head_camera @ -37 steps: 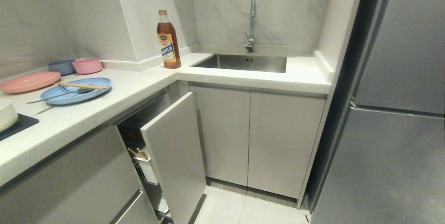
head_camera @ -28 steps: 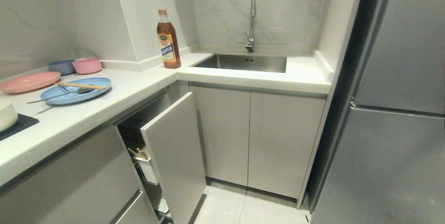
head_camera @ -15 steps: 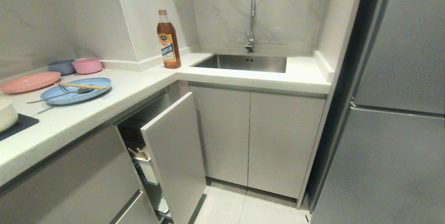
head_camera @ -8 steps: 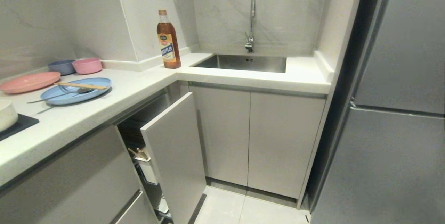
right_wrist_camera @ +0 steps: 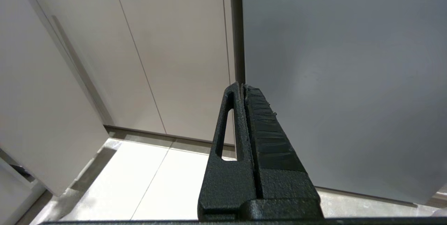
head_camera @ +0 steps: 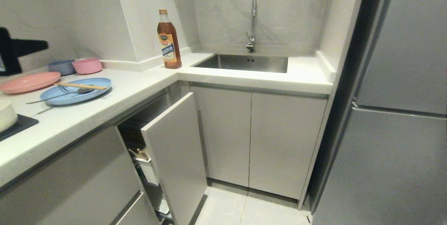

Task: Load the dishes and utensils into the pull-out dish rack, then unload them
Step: Open the cupboard

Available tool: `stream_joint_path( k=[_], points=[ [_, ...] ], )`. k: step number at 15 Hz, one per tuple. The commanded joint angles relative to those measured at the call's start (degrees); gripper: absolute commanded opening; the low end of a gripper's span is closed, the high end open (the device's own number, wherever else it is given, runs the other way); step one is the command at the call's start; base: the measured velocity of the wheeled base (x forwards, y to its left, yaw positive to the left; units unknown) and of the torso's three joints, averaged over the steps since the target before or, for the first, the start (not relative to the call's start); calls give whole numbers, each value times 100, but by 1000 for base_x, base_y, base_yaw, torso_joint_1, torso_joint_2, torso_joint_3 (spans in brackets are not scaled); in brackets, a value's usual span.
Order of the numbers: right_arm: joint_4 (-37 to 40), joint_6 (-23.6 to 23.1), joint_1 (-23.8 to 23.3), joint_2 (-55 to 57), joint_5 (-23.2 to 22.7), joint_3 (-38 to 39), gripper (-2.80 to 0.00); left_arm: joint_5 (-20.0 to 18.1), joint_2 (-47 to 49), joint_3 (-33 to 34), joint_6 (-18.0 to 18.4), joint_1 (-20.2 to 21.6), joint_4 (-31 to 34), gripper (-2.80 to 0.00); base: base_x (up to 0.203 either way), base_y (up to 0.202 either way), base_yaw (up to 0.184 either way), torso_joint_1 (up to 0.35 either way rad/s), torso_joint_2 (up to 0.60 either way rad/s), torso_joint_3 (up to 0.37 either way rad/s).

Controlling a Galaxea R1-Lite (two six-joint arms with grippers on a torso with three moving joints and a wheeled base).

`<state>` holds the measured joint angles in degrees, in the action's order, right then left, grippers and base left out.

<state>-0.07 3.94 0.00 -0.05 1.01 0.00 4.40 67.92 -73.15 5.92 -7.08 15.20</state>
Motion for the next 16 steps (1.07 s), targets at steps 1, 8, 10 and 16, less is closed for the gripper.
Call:
stream_joint_path(
  k=[1,8,10,16],
  points=[
    [-1,2,0,5,-4,0,-280,0,825,-342,0,15,390,-280,0,0,0,0,0,0],
    [-1,2,0,5,-4,0,-280,41,2523,-1157,-99,82,1192,-280,0,0,0,0,0,0],
    [-1,2,0,5,2,0,-280,131,2946,-1296,-106,107,1195,-280,0,0,0,0,0,0],
    [-1,2,0,5,4,0,-280,531,3897,-1638,-345,128,1187,-280,0,0,0,0,0,0]
  ],
)
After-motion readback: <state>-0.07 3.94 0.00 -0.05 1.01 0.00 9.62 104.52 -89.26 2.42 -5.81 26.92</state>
